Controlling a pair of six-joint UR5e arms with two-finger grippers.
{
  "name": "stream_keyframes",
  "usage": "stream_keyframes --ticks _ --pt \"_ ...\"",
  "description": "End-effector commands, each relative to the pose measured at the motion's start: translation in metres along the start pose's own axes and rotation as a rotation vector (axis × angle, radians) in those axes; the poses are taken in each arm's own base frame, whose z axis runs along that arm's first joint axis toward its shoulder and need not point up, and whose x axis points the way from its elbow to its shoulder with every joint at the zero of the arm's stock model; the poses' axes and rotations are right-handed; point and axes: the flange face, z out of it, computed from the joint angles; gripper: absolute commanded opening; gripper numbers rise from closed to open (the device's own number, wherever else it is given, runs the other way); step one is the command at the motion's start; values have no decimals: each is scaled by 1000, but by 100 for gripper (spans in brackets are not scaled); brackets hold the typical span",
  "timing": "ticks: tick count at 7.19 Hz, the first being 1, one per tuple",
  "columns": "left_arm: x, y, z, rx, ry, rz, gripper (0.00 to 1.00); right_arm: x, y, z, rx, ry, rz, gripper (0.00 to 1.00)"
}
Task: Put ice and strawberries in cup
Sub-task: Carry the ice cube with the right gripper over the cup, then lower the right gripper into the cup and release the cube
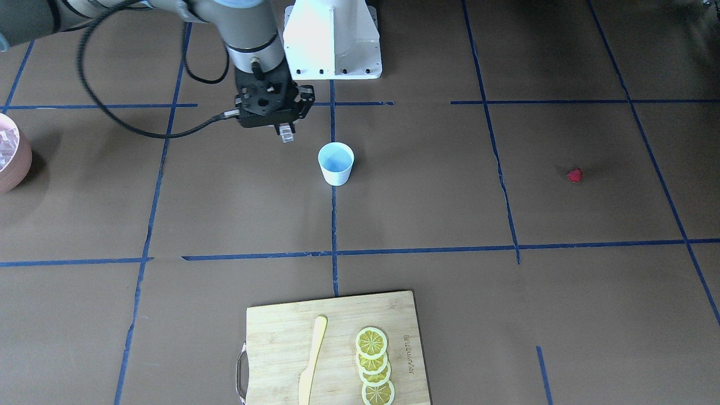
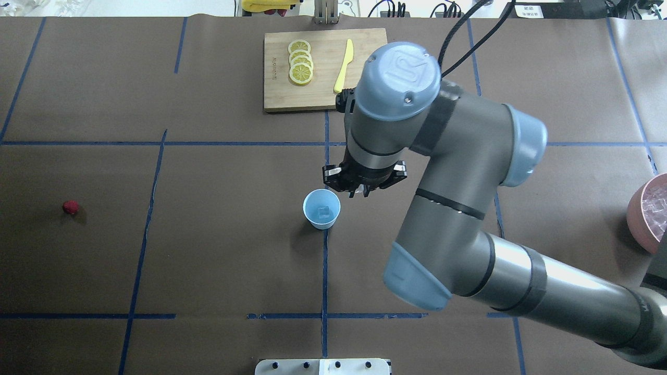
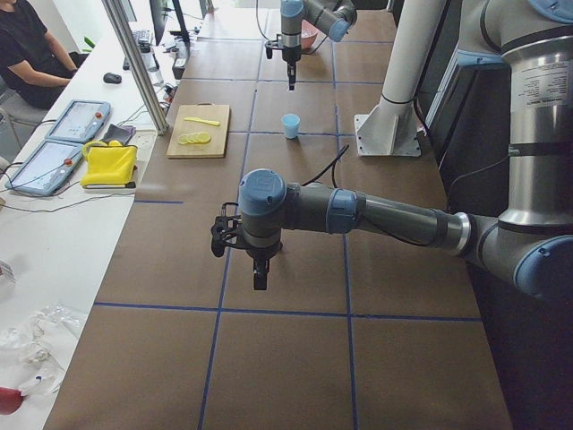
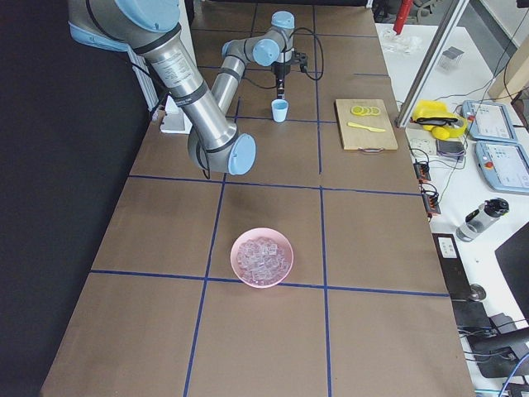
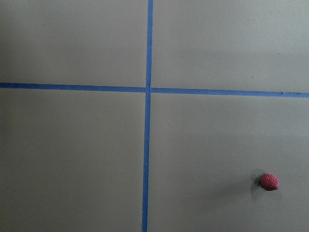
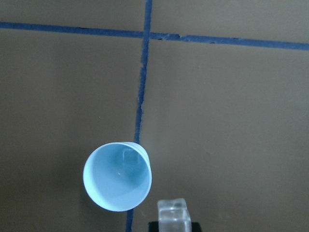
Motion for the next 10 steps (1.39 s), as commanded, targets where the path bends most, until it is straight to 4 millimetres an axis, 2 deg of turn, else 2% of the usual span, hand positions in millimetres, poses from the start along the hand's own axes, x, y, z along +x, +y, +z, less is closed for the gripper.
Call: stream_keyframes --ticks 1,2,4,6,7,8,10 --pt "0 0 0 1 0 1 100 -48 8 35 -19 52 1 1" --pt "-1 0 1 -1 0 -1 100 -52 9 47 -5 66 -9 1" --pt "0 -1 0 1 0 1 100 -59 0 63 9 47 -16 1" --pt "0 -1 0 1 0 1 100 -61 -1 62 11 45 -19 5" --pt "-1 0 1 -1 0 -1 100 -61 -1 61 12 43 -20 55" --pt "-1 -1 1 -1 0 -1 100 -61 0 61 11 42 -23 96" --pt "-1 -1 2 -3 0 -2 100 -63 1 57 10 33 -22 98"
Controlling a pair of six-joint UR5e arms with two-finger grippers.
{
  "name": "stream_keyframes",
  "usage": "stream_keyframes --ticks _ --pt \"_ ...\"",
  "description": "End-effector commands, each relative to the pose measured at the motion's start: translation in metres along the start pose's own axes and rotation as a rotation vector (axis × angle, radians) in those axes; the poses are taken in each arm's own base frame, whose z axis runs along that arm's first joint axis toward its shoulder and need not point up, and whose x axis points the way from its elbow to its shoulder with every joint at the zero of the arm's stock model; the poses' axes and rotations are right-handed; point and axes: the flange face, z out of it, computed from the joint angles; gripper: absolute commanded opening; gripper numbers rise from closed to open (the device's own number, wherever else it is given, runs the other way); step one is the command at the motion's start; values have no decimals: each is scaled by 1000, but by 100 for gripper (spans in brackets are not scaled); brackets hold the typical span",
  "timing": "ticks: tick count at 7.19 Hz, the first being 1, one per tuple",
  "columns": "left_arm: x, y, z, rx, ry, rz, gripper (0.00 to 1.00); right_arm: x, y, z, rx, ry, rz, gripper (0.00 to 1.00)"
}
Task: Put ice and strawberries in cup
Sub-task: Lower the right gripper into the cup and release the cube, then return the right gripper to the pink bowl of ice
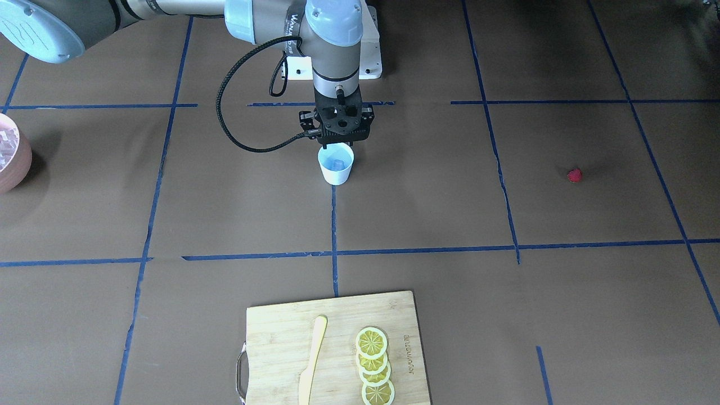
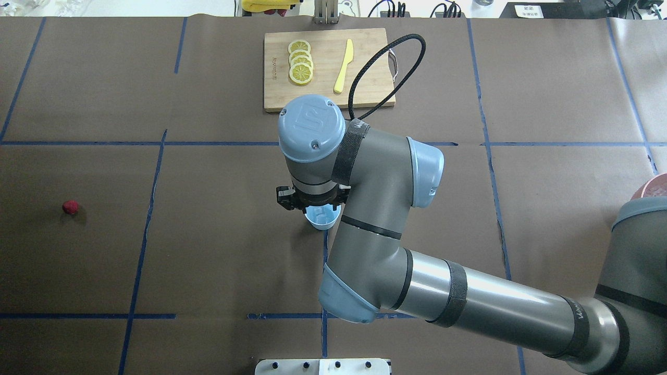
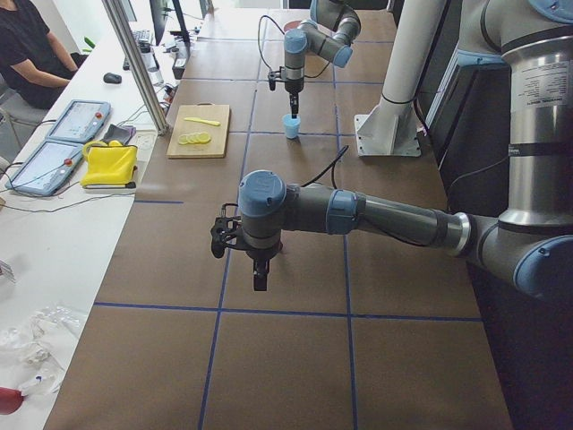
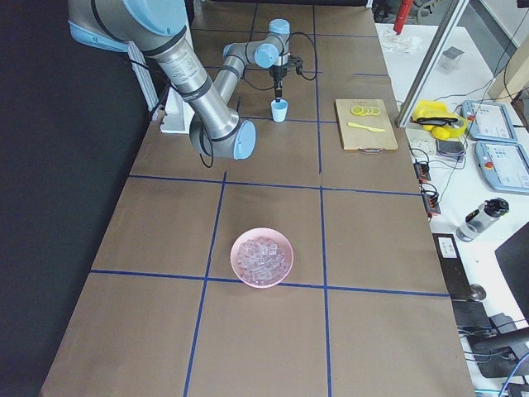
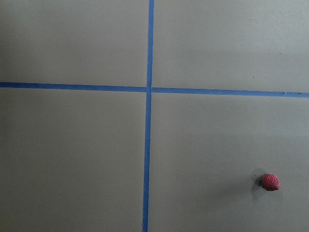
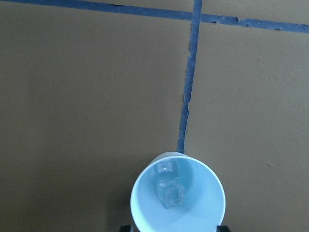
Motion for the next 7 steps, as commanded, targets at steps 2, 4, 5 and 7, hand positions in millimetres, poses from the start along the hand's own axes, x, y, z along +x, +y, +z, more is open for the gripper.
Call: stream_keyframes --ticks 2,4,5,7 --pt "0 0 1 -2 0 -1 100 18 4 -47 -15 50 41 98" --pt "-1 0 2 -3 0 -2 100 131 14 -104 3 124 33 99" --pt "0 -1 1 -1 0 0 100 202 20 -130 46 130 -18 99" --pt "4 -1 -3 7 0 8 100 288 28 -140 44 170 -129 99"
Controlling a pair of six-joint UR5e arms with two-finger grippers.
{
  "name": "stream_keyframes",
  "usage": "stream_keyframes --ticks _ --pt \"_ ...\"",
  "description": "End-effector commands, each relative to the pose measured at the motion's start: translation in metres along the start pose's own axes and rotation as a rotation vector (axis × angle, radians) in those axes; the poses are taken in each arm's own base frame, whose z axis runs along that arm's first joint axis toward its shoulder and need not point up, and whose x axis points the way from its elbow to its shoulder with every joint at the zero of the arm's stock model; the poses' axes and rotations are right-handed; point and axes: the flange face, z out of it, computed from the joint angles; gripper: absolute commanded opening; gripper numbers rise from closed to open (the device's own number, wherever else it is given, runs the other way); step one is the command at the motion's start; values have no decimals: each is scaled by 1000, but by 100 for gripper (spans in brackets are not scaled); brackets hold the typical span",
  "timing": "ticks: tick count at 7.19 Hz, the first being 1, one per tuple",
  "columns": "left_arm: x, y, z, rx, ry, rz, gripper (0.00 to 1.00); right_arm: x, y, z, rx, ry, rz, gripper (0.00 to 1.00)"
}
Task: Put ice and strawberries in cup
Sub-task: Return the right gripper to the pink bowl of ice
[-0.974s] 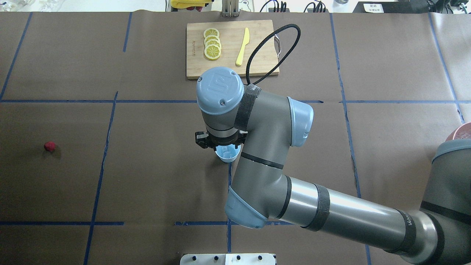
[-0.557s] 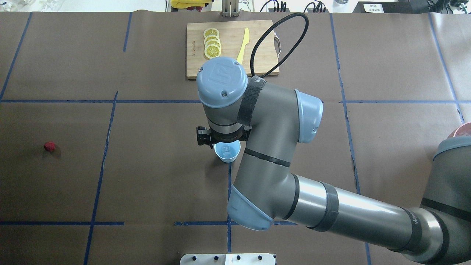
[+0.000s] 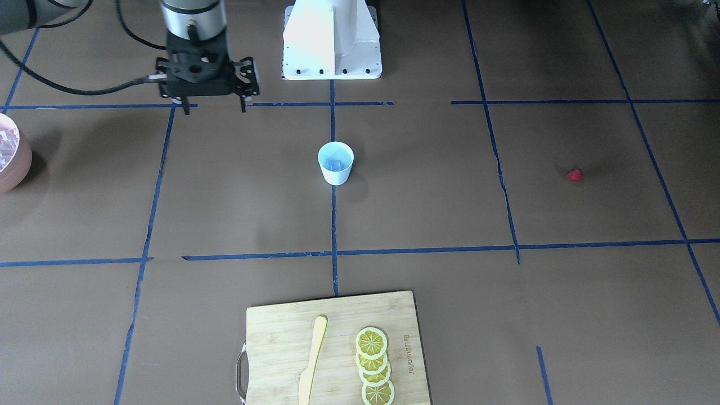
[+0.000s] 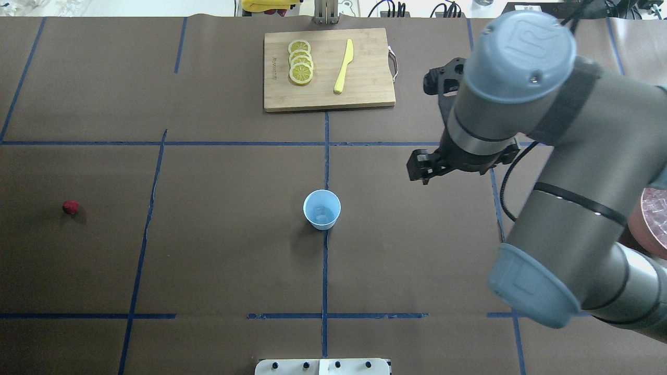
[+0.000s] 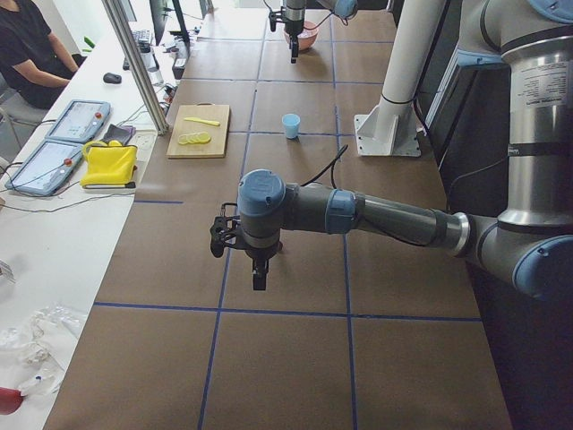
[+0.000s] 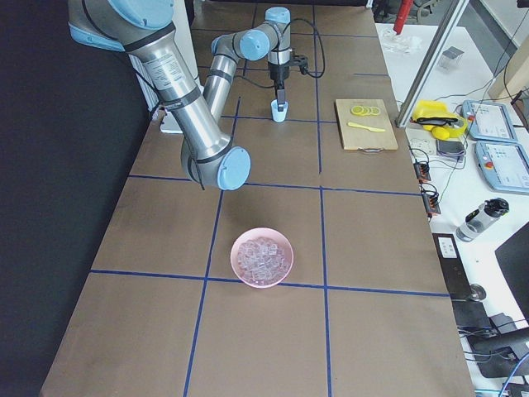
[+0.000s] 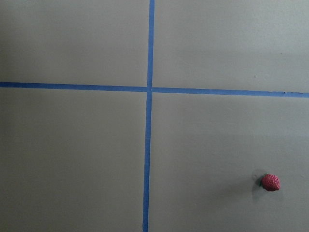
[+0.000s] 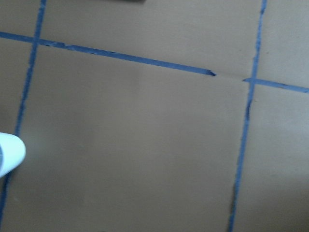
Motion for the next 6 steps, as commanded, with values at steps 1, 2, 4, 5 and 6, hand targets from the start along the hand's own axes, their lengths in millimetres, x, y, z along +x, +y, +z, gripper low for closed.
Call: stream_keyframes --ticks 1,2,4,5,6 --pt "3 0 -2 5 0 4 100 96 11 3 -12 56 -95 99" --pt "3 -1 -3 7 0 7 100 150 22 13 -41 94 -132 99" --pt "3 0 -3 6 0 6 100 252 48 38 -26 67 -212 99" --pt "3 0 -3 6 0 7 100 289 71 54 -29 68 -239 99" --pt "4 -1 -3 7 0 8 100 325 91 73 -40 78 -270 99"
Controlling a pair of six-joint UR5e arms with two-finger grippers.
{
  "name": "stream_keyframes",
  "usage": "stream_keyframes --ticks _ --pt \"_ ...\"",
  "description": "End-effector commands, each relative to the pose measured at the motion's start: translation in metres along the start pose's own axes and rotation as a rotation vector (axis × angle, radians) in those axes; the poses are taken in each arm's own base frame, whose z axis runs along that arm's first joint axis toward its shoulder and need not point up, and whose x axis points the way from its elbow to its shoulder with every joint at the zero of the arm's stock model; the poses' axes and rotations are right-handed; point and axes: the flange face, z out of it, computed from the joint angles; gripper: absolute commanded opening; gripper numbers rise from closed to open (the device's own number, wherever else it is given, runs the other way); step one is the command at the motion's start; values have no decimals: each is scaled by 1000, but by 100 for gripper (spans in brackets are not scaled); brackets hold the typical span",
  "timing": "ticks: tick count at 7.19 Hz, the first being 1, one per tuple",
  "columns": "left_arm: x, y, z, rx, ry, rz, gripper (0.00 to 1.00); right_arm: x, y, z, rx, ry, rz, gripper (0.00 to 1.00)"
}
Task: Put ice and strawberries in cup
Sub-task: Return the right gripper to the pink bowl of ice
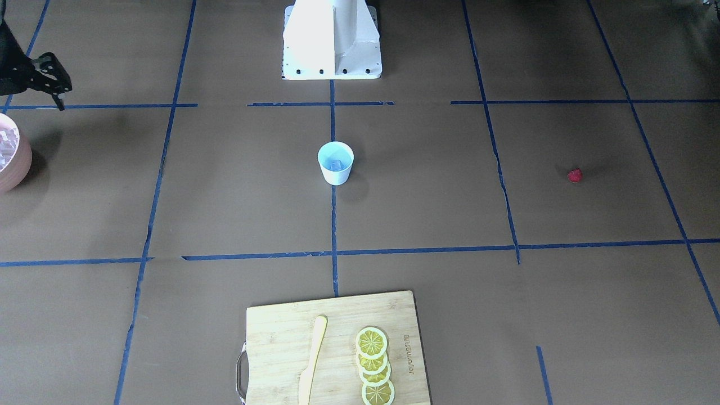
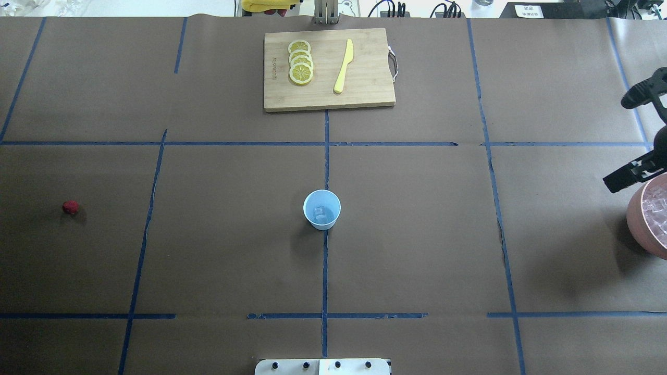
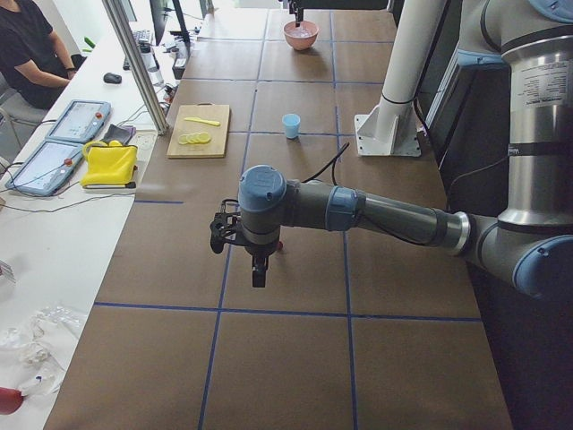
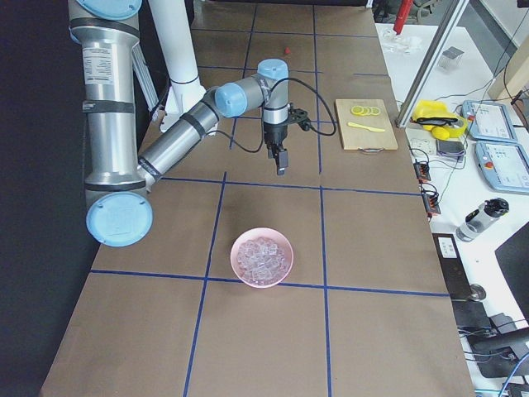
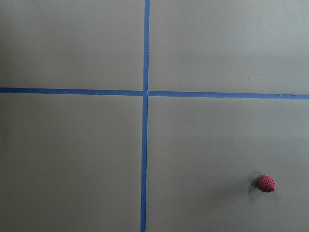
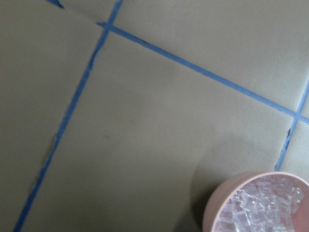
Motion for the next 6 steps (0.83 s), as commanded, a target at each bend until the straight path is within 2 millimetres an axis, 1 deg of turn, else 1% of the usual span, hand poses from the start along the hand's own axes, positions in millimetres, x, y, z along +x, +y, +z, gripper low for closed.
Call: stream_keyframes --ticks 1,2,3,4,5,6 --pt "1 -1 -1 3 0 4 100 60 55 45 -11 -2 -38 99" --pt "3 -1 -2 6 0 7 100 87 71 81 1 -2 -42 99" --pt "3 0 -3 7 0 7 100 109 78 108 23 -34 -31 99" --pt "7 0 -6 12 1 12 100 124 83 124 -2 -41 0 99" --pt "9 0 -9 17 1 18 100 129 83 133 -16 -37 9 98" --pt "10 1 -9 18 1 19 100 134 87 139 -31 -28 15 95"
